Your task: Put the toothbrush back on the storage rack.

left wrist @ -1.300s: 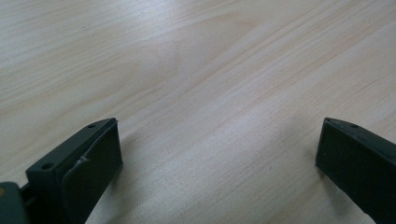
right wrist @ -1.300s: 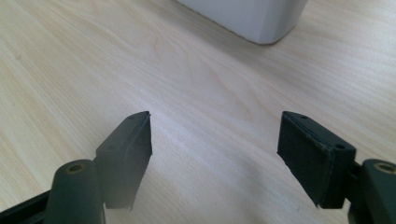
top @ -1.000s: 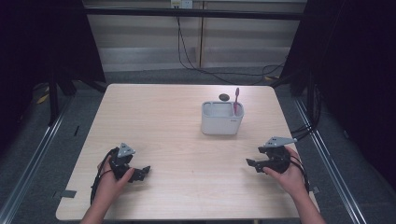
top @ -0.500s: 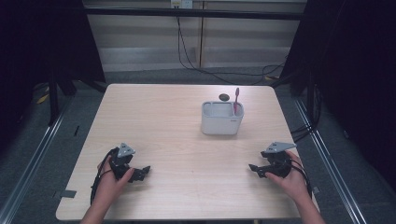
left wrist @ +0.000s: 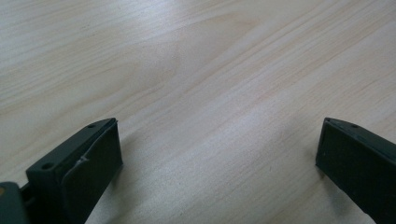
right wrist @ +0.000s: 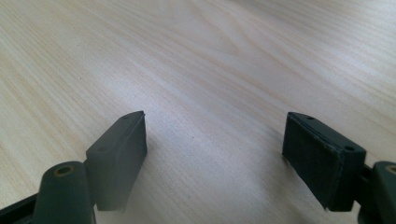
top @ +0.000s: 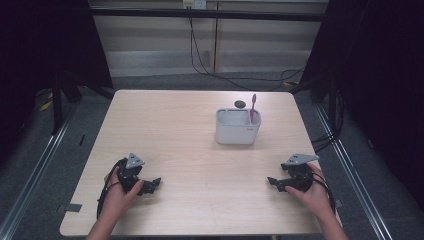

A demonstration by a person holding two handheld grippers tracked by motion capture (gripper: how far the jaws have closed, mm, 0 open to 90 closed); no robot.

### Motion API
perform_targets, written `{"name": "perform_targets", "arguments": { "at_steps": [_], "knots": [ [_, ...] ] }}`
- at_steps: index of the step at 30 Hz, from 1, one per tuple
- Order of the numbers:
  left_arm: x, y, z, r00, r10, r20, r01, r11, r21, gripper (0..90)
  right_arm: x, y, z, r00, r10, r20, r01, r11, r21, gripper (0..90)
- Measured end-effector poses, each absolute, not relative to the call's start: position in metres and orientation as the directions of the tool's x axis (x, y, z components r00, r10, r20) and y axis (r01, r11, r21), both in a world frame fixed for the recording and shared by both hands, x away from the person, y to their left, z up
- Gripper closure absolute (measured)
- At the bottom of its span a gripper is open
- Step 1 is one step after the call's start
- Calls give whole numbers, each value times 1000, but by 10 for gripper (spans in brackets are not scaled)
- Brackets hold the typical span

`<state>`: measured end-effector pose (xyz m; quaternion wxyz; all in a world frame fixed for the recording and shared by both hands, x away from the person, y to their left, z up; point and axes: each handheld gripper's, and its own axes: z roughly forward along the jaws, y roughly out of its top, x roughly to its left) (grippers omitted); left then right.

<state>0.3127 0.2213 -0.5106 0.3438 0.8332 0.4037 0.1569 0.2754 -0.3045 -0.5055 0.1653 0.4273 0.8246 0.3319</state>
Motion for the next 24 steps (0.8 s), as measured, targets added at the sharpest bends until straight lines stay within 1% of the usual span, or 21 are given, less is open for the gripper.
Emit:
{"name": "perform_targets", "arguments": {
  "at_steps": [5, 12, 24],
  "knots": [
    [313, 221, -511, 626, 780, -16, 565, -439, 699, 0, 274, -306, -507, -566, 824, 27, 604, 393, 693, 204],
    [313, 221, -511, 626, 780, -15, 564, -439, 699, 0, 272, -308, -511, -563, 826, 24, 581, 374, 723, 177],
    [313, 221, -511, 625, 780, -16, 564, -437, 700, 0, 273, -308, -511, -563, 826, 26, 581, 373, 723, 174]
  ]
}}
